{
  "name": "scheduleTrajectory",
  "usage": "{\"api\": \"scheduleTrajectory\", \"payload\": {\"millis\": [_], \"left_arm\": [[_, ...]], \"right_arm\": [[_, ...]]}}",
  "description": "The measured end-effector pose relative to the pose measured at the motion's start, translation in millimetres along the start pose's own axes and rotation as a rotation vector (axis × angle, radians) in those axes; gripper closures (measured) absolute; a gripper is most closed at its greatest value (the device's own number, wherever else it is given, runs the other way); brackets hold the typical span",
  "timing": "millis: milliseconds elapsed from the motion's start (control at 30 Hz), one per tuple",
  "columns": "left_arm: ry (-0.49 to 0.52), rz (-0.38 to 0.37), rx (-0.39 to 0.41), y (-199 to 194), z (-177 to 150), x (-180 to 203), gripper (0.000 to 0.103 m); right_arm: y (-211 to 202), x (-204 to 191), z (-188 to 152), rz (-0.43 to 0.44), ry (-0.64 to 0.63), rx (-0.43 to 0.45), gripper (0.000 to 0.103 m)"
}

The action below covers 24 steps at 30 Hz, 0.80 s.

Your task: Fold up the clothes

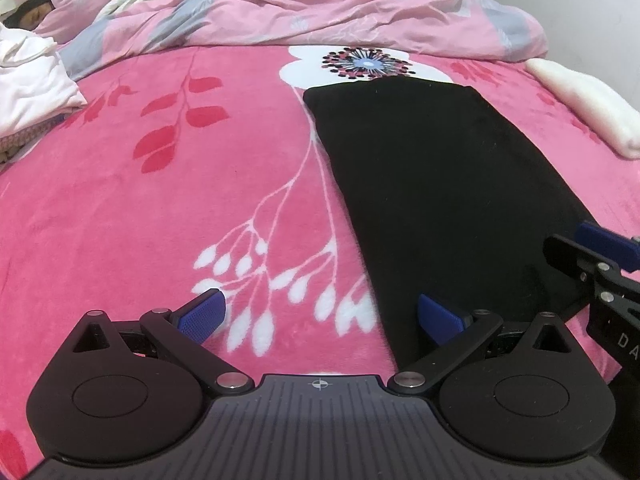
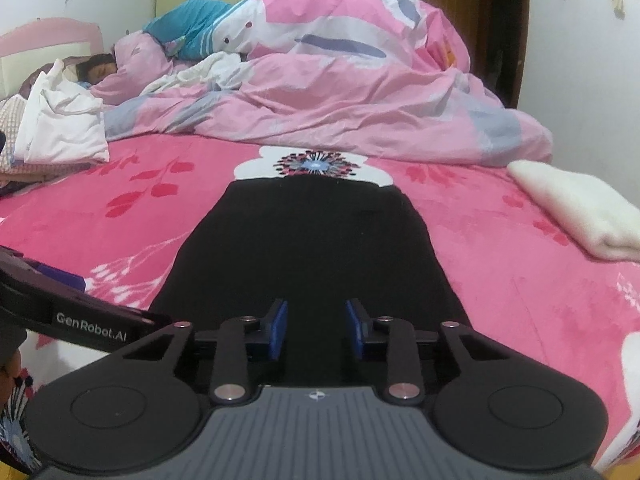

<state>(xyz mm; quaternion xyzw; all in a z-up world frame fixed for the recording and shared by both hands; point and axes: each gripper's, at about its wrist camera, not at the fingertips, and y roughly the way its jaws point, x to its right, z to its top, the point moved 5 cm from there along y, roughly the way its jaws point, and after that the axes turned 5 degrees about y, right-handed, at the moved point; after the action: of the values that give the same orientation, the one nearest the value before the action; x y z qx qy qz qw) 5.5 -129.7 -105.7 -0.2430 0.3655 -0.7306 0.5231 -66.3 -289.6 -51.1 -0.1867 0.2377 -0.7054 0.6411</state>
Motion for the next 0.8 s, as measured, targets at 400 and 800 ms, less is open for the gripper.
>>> {"api": "scheduleTrajectory", "payload": {"millis": [400, 800], "left_arm": [[0.002, -0.003, -0.011, 5.2, -0.1, 0.4, 0.0], [0.008, -0.086, 0.105, 1.2, 9.9, -15.8, 0.0]], "right_arm": [[-10.2, 9.6, -20.3, 0.096, 0.06, -0.076, 0.073], [4.2, 102.1, 20.4, 0.256, 0.402, -0.059, 0.064]]}}
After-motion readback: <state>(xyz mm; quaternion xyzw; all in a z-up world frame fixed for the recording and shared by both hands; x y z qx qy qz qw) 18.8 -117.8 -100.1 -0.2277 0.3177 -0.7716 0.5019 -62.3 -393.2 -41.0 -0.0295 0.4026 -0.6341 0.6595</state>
